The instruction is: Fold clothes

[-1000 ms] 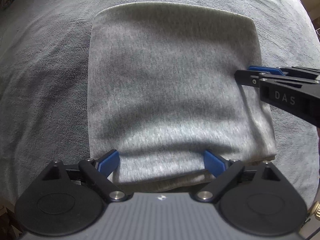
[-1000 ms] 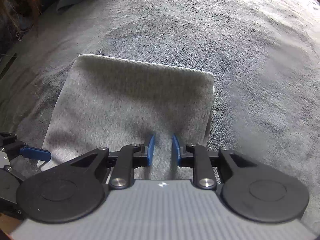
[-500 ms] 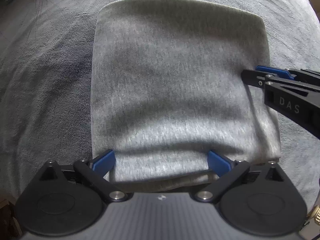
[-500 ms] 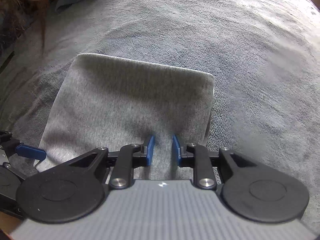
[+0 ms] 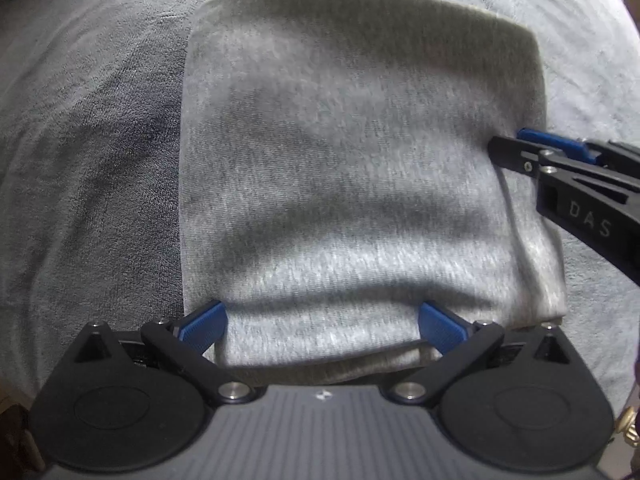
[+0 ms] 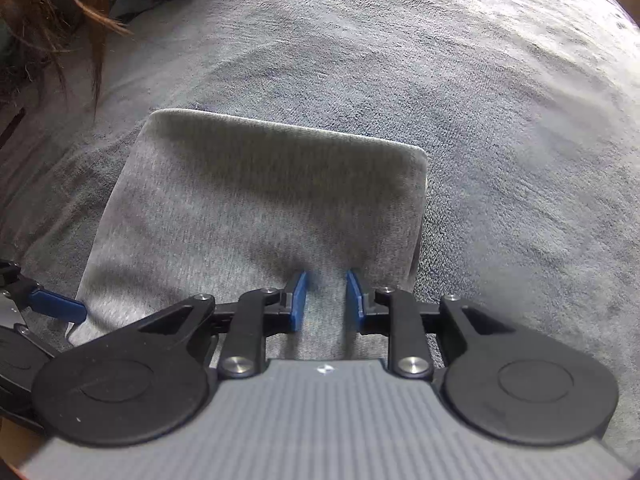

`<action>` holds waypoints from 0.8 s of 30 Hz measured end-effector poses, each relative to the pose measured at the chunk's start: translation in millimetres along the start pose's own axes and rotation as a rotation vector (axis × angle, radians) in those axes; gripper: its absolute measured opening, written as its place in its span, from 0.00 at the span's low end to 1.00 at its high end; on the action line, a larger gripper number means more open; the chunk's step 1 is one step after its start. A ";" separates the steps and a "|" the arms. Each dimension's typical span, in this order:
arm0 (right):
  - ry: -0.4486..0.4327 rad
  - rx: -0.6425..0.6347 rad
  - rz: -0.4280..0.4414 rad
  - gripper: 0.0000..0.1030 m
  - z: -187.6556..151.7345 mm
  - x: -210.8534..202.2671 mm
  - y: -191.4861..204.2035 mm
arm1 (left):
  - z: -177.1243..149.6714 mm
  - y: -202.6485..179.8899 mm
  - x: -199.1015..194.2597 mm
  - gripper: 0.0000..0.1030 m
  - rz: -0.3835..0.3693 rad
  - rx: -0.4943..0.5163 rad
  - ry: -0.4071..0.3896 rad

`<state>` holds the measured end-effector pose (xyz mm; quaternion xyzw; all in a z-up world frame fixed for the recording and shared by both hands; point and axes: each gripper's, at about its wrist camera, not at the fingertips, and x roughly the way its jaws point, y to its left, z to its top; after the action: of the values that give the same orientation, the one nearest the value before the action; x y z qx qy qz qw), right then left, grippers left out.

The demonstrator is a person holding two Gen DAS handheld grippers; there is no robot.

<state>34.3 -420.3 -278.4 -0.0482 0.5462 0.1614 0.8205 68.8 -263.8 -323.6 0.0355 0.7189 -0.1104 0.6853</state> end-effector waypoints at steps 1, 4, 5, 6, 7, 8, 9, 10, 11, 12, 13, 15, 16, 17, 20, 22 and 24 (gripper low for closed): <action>-0.001 0.000 0.003 0.22 -0.2 0.2 -0.4 | -3.9 4.2 -4.3 1.00 -0.009 -0.003 -0.015; -0.002 -0.005 0.013 0.22 -0.6 0.4 -2.4 | -24.7 23.9 -19.8 1.00 -0.050 -0.023 -0.072; -0.001 -0.009 0.018 0.22 -0.5 0.6 -3.1 | -33.7 32.6 -24.9 0.99 -0.073 -0.039 -0.092; 0.001 -0.013 0.023 0.22 -0.2 0.9 -3.9 | -44.1 42.8 -28.9 0.99 -0.096 -0.067 -0.109; 0.006 -0.017 0.029 0.22 0.5 1.4 -4.7 | -55.1 53.5 -32.3 0.99 -0.113 -0.102 -0.125; 0.011 -0.022 0.033 0.22 1.3 1.7 -5.2 | -66.1 63.9 -34.4 0.99 -0.126 -0.137 -0.142; 0.016 -0.026 0.037 0.23 2.3 1.9 -5.3 | -76.7 73.8 -32.8 0.99 -0.127 -0.170 -0.162; 0.021 -0.032 0.039 0.23 3.6 1.7 -5.4 | -87.3 83.6 -31.1 0.99 -0.127 -0.202 -0.181; 0.021 -0.036 0.040 0.23 4.7 0.4 -5.2 | -98.0 93.4 -29.5 0.99 -0.128 -0.235 -0.200; 0.017 -0.038 0.040 0.23 5.6 -2.4 -4.5 | -108.6 103.3 -27.8 0.99 -0.128 -0.267 -0.219; 0.004 -0.041 0.041 0.23 5.4 -6.6 -3.0 | -117.9 111.8 -26.1 0.99 -0.127 -0.291 -0.237; -0.042 -0.059 0.056 0.23 2.5 -18.5 2.1 | -127.2 119.9 -22.1 0.93 -0.119 -0.288 -0.261; -0.066 -0.079 0.070 0.23 0.2 -25.1 6.6 | -130.8 122.7 -19.9 0.92 -0.114 -0.282 -0.274; -0.084 -0.105 0.084 0.23 -3.7 -31.1 13.0 | -131.0 121.5 -16.8 0.92 -0.107 -0.261 -0.289; -0.123 -0.182 0.137 0.23 -19.4 -47.2 36.9 | -136.7 115.1 -15.1 0.84 -0.078 -0.162 -0.357; -0.140 -0.226 0.203 0.23 -33.9 -56.1 54.0 | -133.5 104.9 -14.0 0.80 -0.057 -0.074 -0.401; -0.145 -0.272 0.274 0.23 -51.3 -64.0 72.0 | -130.9 95.9 -9.4 0.74 -0.046 0.019 -0.448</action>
<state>-56.3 -379.1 -233.5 -0.0721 0.4606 0.3466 0.8140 -39.3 -142.4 -320.1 0.0001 0.5481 -0.1379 0.8249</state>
